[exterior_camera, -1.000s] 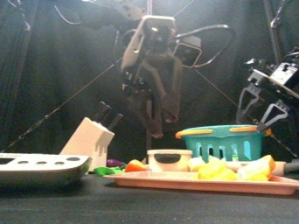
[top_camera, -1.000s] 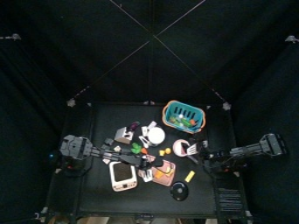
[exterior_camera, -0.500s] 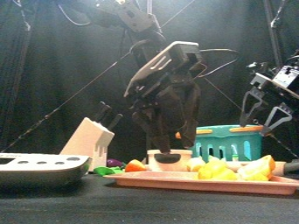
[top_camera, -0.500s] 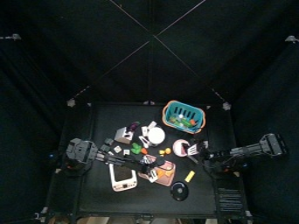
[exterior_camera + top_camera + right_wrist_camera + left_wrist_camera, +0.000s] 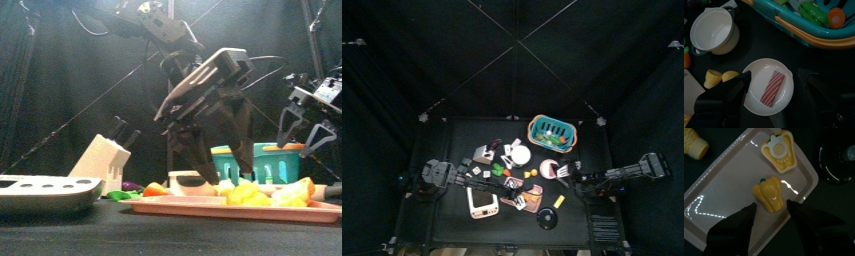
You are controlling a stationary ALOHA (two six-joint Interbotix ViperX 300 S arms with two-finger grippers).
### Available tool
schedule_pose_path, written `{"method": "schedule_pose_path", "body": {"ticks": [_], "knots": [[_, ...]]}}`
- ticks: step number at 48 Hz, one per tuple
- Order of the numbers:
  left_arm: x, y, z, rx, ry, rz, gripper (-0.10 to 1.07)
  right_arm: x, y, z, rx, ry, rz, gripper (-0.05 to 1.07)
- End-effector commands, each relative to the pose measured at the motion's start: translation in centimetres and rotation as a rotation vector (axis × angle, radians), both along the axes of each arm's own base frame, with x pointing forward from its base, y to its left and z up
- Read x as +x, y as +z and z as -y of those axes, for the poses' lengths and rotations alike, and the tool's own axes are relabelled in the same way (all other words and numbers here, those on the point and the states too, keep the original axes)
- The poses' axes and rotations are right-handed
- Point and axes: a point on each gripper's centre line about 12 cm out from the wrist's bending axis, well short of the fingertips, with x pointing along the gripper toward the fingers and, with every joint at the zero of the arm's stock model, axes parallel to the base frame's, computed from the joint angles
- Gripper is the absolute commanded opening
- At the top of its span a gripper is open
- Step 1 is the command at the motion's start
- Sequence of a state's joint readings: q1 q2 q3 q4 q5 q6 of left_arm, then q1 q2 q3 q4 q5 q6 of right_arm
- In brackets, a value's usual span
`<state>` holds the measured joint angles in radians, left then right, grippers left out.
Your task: Grab squash half
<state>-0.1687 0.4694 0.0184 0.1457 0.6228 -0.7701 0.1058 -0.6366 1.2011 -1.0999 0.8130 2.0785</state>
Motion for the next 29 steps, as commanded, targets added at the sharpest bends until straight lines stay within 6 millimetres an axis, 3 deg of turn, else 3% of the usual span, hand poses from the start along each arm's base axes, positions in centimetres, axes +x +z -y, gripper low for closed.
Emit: {"method": "schedule_pose_path", "body": {"ticks": [1, 14, 29], "knots": [[1.2, 1.9, 0.0, -0.009, 0.007, 0.044, 0.89, 0.1, 0.3, 0.1, 0.000, -0.004, 0.010, 1.04], [1.6, 1.9, 0.1, -0.005, 0.009, 0.042, 1.03, 0.1, 0.2, 0.1, -0.002, -0.002, 0.005, 1.04], [1.8, -0.3, -0.1, -0.011, 0.072, -0.004, 1.03, -0.1, 0.0, 0.2, -0.002, -0.010, 0.000, 1.04]]}}
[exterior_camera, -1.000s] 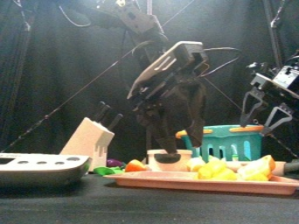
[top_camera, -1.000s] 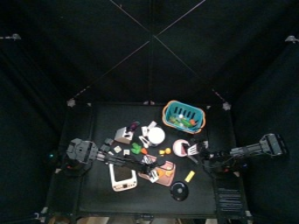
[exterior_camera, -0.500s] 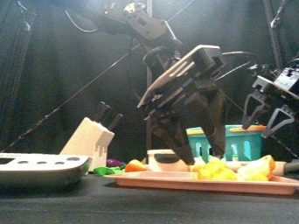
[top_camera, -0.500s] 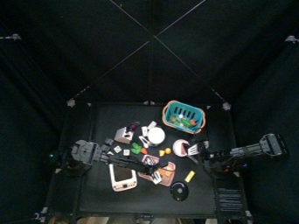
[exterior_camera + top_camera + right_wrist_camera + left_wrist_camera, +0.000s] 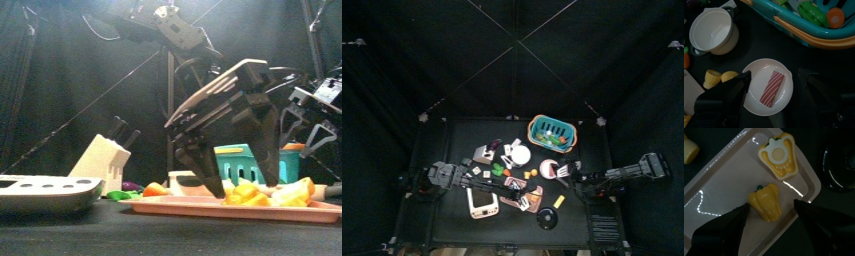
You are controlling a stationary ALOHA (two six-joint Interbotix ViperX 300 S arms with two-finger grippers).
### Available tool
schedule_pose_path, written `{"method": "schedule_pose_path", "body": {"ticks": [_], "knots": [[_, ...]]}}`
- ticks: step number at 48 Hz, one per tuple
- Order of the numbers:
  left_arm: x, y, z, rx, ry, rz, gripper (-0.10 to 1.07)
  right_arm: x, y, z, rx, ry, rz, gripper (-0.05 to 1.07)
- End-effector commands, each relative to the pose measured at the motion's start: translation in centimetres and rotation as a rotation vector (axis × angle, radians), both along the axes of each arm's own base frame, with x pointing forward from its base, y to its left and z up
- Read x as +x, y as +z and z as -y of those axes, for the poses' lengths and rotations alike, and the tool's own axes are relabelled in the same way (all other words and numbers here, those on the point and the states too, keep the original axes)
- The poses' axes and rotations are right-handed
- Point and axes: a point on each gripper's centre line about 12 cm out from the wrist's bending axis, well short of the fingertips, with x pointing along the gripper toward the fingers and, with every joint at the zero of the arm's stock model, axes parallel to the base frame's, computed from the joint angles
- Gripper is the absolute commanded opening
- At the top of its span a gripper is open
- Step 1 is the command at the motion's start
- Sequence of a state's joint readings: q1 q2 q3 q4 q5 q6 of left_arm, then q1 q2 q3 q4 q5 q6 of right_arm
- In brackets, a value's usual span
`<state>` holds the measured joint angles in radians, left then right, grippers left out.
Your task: Grab squash half
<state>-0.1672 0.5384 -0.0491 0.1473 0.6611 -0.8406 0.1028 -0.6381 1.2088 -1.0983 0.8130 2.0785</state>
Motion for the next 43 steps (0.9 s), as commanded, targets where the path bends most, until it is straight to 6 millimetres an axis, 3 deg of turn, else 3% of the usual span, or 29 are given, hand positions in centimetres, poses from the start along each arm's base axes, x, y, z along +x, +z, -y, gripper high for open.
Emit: {"method": "schedule_pose_path", "body": {"ticks": [1, 43], "knots": [[0.6, 1.3, -0.3, 0.015, 0.007, 0.031, 1.03, 0.2, 0.2, 0.1, -0.003, -0.006, 0.006, 1.04], [0.0, -0.7, -1.5, 0.111, 0.064, -0.050, 0.93, 0.0, 0.2, 0.3, -0.003, -0.018, 0.004, 1.04]]}}
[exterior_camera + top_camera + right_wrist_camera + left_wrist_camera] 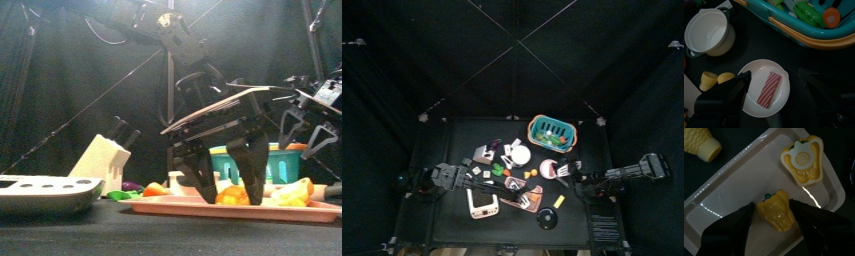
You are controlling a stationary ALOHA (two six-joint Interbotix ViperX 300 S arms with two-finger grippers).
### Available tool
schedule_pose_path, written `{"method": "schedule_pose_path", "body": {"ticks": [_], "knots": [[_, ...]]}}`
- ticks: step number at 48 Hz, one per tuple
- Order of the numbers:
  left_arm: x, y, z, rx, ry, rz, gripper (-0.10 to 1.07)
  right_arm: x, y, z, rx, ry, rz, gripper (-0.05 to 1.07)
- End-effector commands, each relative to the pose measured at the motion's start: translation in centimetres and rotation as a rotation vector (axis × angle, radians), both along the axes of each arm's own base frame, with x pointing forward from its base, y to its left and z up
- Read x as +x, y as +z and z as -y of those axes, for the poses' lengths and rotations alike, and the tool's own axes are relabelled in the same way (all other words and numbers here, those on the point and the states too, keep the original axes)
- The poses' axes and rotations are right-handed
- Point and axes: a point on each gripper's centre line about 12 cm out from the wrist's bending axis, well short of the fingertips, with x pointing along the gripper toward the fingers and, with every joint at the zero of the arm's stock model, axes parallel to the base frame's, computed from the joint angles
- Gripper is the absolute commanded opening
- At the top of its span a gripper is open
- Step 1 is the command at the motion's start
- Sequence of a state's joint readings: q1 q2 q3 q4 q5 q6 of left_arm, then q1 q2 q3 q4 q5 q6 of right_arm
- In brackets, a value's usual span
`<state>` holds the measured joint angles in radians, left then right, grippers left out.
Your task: Grab squash half
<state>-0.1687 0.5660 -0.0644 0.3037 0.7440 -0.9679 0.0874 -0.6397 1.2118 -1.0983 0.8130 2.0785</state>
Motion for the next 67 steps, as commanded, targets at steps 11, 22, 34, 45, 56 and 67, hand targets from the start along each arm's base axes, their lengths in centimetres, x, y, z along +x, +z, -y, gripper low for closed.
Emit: {"method": "schedule_pose_path", "body": {"ticks": [11, 22, 34, 45, 56, 67], "knots": [[0.1, 0.4, -0.4, 0.017, 0.005, -0.007, 0.86, 0.2, 0.2, 0.1, -0.003, -0.003, 0.006, 1.04], [-0.5, 2.0, -1.0, 0.069, 0.003, -0.040, 0.79, 0.1, 0.2, 0.1, -0.003, -0.003, 0.004, 1.04], [-1.0, 5.1, -1.0, 0.129, -0.025, -0.011, 0.79, 0.1, 0.1, 0.1, -0.002, -0.003, 0.003, 1.04], [-1.3, 5.5, -1.0, 0.162, -0.093, -0.024, 0.79, 0.0, 0.0, 0.1, -0.002, -0.003, -0.002, 1.04], [-1.0, 5.7, -0.5, 0.118, -0.093, -0.004, 0.79, 0.0, 0.0, 0.1, -0.004, -0.003, -0.003, 1.04], [-0.6, 5.6, -0.2, 0.084, -0.097, 0.040, 0.79, 0.0, -0.1, 0.1, -0.004, -0.003, -0.005, 1.04]]}}
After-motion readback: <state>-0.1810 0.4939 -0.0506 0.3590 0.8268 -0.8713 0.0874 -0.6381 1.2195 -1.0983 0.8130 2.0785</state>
